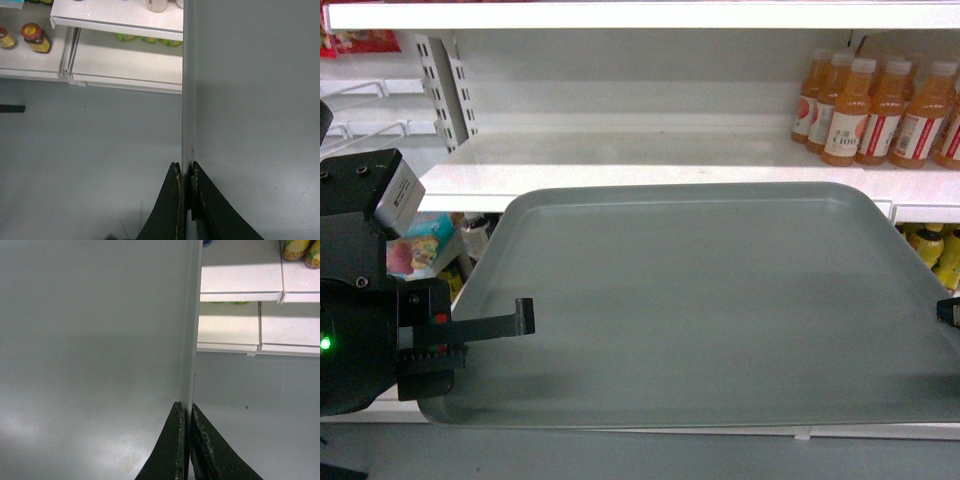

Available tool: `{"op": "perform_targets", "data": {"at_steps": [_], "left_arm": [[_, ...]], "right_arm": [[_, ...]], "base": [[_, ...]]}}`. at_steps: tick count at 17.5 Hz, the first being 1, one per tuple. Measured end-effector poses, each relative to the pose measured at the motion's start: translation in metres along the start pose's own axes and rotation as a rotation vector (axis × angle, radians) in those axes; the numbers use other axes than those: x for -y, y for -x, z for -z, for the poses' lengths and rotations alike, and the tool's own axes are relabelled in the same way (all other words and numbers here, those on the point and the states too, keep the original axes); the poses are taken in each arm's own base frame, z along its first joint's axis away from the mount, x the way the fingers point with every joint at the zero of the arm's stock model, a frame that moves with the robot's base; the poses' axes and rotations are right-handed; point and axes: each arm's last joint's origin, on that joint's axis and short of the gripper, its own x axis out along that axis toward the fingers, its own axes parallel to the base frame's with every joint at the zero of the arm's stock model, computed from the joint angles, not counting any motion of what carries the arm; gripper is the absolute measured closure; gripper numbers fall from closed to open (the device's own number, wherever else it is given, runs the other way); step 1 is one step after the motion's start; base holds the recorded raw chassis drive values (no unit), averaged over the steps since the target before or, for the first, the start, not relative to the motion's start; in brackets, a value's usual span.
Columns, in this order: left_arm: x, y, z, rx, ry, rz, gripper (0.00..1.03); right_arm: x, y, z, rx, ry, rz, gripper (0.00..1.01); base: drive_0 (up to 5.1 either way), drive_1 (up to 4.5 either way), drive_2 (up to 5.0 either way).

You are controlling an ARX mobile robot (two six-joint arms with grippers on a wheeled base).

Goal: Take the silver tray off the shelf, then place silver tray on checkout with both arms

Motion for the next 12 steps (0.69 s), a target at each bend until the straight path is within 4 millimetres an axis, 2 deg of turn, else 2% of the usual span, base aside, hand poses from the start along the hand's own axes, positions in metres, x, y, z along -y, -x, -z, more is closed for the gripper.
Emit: {"op": "perform_targets", "data": {"at_steps": [12], "left_arm": [[-0.0001,0.0002,-0.0001,0.000,0.000,-0.001,1.00]], "right_arm": [[0.0000,0.0000,0.0001,0.000,0.000,-0.001,0.99]], "base": [[0.0,-4.32,4.4]]}}
